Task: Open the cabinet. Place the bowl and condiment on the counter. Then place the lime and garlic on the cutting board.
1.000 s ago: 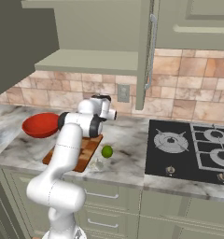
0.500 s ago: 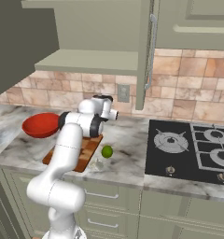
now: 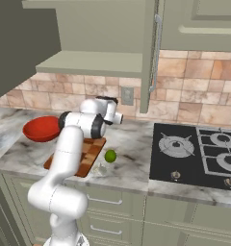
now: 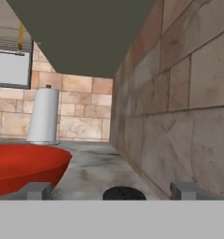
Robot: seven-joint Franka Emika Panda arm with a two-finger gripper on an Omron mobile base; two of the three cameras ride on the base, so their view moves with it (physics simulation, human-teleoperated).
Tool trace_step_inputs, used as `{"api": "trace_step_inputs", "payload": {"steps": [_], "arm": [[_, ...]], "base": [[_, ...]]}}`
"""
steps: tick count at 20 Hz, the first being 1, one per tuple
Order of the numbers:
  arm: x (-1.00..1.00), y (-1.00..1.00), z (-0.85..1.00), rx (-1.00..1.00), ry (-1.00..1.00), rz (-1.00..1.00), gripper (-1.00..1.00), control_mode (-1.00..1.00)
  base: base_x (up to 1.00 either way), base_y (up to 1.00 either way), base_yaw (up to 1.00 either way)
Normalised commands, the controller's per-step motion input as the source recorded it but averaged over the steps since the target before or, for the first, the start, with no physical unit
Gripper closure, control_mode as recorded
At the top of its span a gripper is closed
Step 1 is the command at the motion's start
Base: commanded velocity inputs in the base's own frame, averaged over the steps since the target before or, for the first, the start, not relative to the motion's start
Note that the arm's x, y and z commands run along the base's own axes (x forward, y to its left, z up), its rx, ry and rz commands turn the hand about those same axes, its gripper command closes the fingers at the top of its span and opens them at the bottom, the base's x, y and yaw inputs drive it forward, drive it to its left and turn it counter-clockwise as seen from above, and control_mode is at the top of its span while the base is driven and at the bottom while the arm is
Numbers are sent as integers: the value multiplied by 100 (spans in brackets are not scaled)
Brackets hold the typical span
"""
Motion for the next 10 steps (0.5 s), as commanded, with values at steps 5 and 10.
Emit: {"api": "trace_step_inputs", "payload": {"steps": [5,10], "arm": [[-39,0,13,0,0,0,-100,-100],[-47,0,11,0,0,0,-100,-100]], "base": [[0,0,0],[0,0,0]]}}
